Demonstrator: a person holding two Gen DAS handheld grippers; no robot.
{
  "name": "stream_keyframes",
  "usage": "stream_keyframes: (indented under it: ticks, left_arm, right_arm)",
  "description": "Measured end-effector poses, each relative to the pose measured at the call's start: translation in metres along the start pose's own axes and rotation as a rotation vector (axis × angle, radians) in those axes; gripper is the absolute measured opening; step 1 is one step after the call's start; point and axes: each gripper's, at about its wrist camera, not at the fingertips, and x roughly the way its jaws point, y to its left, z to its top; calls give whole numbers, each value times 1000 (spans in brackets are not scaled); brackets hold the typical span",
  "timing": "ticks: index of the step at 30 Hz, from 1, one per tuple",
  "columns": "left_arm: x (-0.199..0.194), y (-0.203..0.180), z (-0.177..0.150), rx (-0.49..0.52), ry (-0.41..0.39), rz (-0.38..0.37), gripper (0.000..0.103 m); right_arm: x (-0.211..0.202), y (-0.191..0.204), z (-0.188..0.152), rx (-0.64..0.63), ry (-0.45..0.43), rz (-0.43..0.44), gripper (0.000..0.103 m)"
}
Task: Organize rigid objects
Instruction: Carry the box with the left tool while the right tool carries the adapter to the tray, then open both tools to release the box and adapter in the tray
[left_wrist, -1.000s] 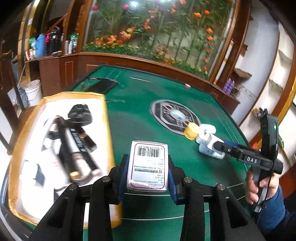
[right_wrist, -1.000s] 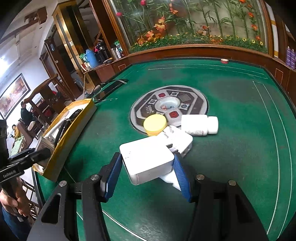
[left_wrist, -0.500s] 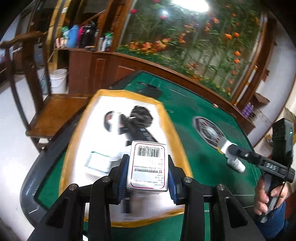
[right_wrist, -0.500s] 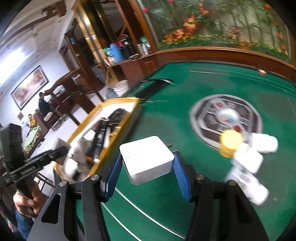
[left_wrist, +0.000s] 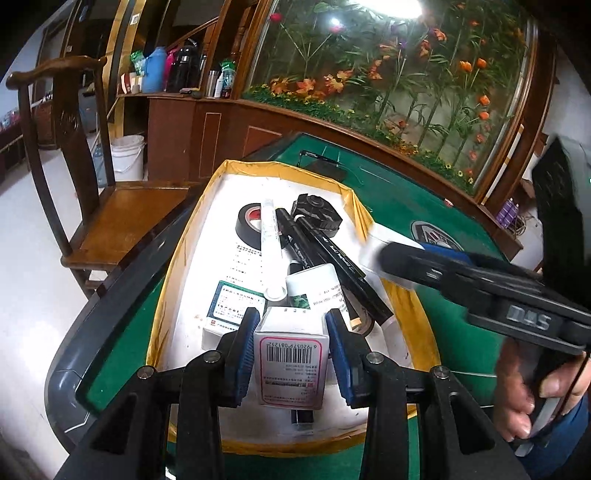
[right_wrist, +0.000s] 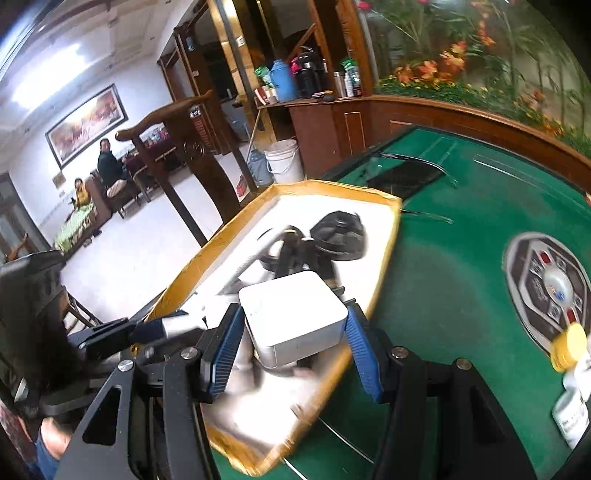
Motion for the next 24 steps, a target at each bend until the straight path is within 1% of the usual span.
stream_keyframes:
  ticks: [1,4,7,9,12,16,18,21,24]
  left_arm:
    - [0,-2,0,15,-1,-2,39]
    - [-1,-7,-2,50,-10,7,39]
    - [1,-10,-4,83,-6,-9,39]
    - [2,-10,-5,94,-10,-2,39]
    - [3,-11,-6,97,-4,-24,39]
    - [7,-13,-10,118,1,-40,39]
    - [5,-13,-11,118,-3,-48,39]
    - [4,-10,-10,116,-6,-60,40]
    - [5,-8,-10,112,-1,-70,40]
  right_arm:
    - [7,4,3,-9,-1,-20,56]
    - [22,6,6,-1,17,-40,56]
    - [32,5,7,15,29,-56,56]
    - [40,5,7,18,42,-74,56]
    - [47,5,7,32,57,-75,55]
    - [46,5,2,3,42,-87,55]
    - [44,4,-1,7,30,-68,56]
    - [41,7,-5,-25,6,-85,55]
    - [42,11,-9,-50,0,-85,54]
